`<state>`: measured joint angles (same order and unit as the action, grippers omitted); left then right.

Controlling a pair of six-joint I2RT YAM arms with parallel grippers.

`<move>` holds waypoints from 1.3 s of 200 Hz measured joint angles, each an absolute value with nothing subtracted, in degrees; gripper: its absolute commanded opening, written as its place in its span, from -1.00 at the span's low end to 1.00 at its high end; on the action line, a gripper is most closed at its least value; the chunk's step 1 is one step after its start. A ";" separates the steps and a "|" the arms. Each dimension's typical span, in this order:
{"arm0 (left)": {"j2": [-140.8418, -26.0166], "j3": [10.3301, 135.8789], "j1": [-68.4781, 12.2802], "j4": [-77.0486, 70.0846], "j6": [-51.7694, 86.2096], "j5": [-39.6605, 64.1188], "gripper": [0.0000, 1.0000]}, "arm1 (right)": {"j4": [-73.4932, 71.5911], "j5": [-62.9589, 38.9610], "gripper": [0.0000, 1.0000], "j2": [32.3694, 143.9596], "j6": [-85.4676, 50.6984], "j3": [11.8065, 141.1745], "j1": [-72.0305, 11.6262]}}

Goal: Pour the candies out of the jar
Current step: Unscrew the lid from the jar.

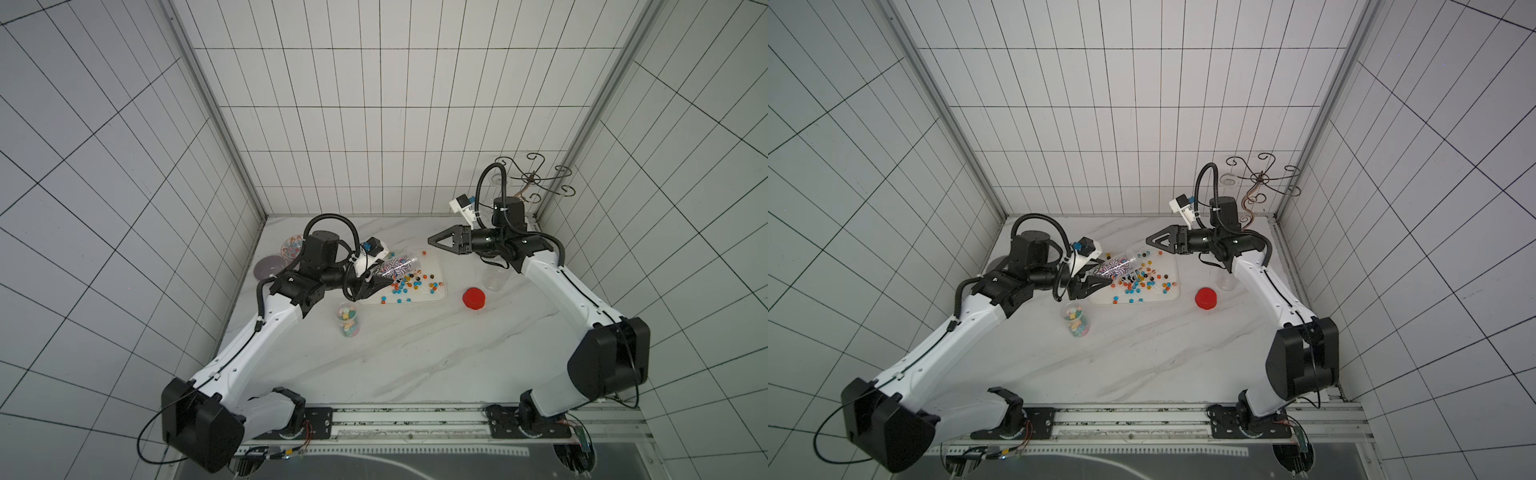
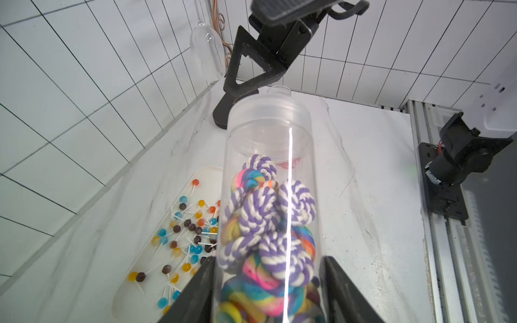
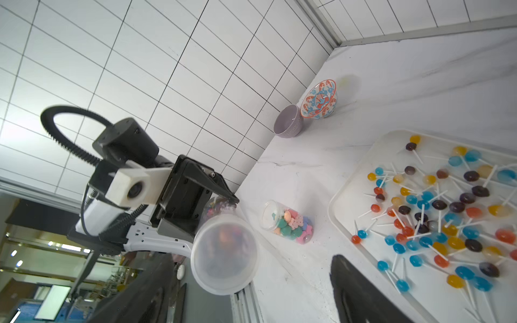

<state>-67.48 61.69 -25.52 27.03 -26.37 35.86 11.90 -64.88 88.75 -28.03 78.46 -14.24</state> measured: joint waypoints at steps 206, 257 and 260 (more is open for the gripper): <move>-66.67 60.47 -28.80 25.45 -28.73 23.53 0.10 | 21.32 -66.92 0.64 93.06 -27.92 78.48 -21.67; -67.61 60.47 -28.80 25.54 -28.71 24.14 0.10 | 17.23 -66.94 0.54 93.65 -28.53 78.50 -22.22; -67.66 60.47 -28.80 25.54 -28.71 24.18 0.10 | 16.91 -66.94 0.53 93.65 -28.58 78.50 -22.26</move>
<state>-67.66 60.47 -28.80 25.54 -28.71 24.18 16.91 -66.94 93.65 -28.58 78.50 -22.26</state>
